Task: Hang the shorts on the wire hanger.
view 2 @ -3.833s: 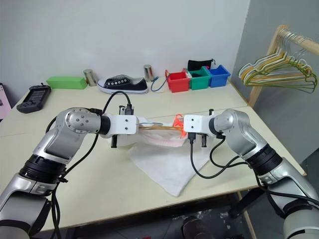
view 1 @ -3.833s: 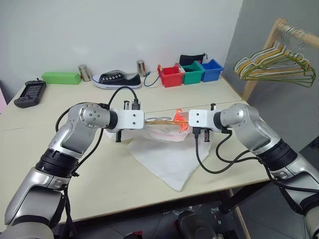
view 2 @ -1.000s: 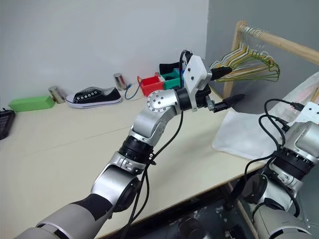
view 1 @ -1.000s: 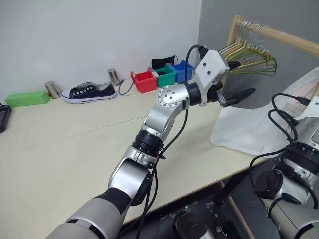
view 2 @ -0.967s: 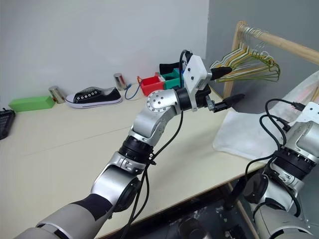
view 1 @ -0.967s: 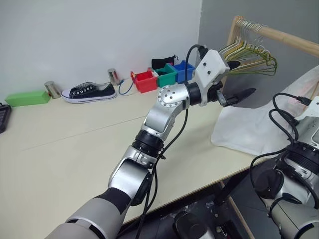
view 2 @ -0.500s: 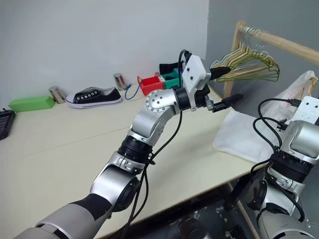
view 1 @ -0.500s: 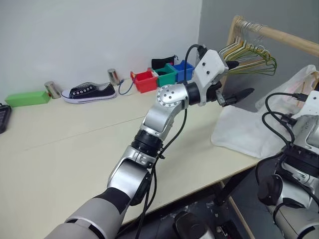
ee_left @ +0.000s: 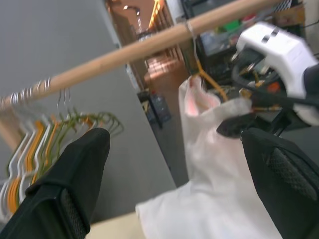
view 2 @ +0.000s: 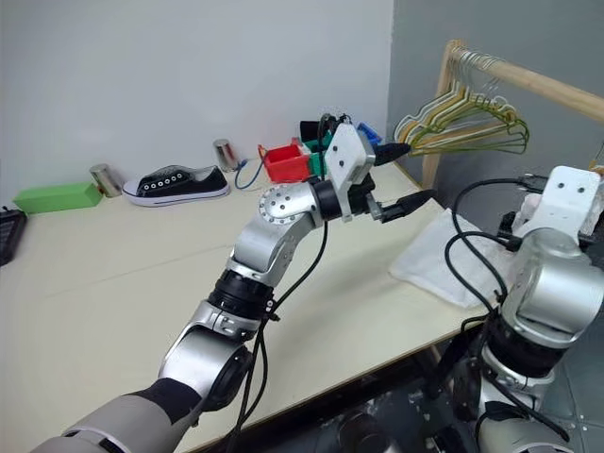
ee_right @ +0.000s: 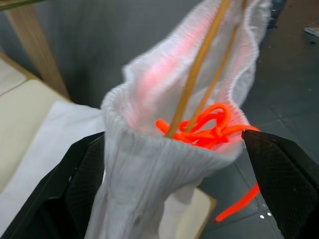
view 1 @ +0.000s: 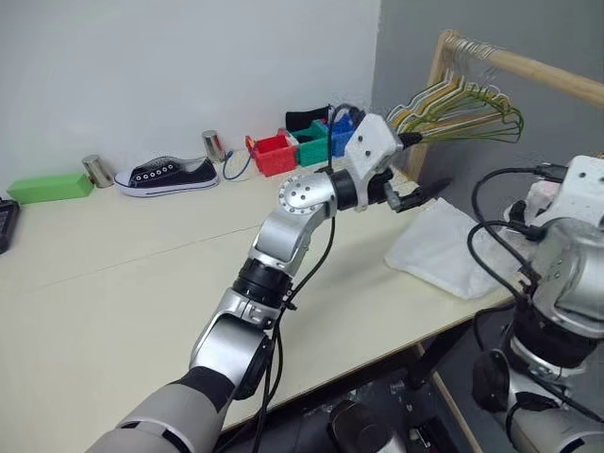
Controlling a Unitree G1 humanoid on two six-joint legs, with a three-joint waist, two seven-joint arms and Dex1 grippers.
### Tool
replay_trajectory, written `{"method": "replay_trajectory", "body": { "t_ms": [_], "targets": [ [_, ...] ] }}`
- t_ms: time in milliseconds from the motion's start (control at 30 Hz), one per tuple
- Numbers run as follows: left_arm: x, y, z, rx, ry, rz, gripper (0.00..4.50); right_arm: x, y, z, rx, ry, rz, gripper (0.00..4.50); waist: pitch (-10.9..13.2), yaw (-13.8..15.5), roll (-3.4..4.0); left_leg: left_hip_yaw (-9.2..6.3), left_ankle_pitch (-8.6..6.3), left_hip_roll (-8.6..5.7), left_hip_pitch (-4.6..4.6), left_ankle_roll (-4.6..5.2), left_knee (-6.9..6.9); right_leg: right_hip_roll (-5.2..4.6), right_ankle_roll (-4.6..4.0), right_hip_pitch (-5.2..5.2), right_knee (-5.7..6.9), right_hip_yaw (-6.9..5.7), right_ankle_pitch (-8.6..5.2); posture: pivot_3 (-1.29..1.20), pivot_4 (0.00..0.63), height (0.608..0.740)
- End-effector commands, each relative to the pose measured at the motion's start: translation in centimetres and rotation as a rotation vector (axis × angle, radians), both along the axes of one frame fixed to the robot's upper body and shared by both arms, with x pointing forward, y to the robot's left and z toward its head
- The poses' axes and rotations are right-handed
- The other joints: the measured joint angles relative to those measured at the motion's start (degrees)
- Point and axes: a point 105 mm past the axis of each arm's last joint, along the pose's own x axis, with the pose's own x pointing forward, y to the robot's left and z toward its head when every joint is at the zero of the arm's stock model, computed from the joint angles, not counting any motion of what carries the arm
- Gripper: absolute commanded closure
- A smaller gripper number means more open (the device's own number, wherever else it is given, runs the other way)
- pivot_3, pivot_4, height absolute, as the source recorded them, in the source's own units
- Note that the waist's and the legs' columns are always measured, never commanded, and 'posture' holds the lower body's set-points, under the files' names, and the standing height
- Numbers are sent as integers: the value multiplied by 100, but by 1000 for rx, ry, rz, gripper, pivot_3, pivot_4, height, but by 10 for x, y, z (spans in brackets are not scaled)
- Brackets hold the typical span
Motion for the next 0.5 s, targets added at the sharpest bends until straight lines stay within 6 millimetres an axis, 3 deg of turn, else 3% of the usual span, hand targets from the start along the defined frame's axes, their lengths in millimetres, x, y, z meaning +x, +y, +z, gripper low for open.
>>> {"method": "replay_trajectory", "body": {
  "t_ms": [33,167,300,367,500],
  "targets": [
    [7,44,0,-16,-11,138,0,7,41,36,-75,-124,175,50,-2,-23,4,1,0,1,3,0,-3,0,0,0,0,2,0,-411,21,740],
    [12,93,-17,-24,51,341,0,23,87,36,-108,-92,406,50,-3,15,3,1,0,3,23,0,-17,2,0,10,2,3,0,-332,17,740],
    [9,154,-43,-79,145,646,0,46,140,0,-74,-91,649,50,-23,183,-14,-4,0,7,33,1,-27,6,0,21,-1,1,0,-244,11,740],
    [2,174,-51,-131,192,758,0,54,147,-18,-54,-90,667,50,-34,325,-34,-11,0,16,39,1,-32,14,-2,31,-2,-5,-1,-188,10,740],
    [-19,211,-80,-198,294,985,0,68,159,-43,-101,-124,714,50,-37,918,-47,-19,1,6,26,0,-30,11,-2,28,-12,-7,0,-134,3,740]
  ]
}}
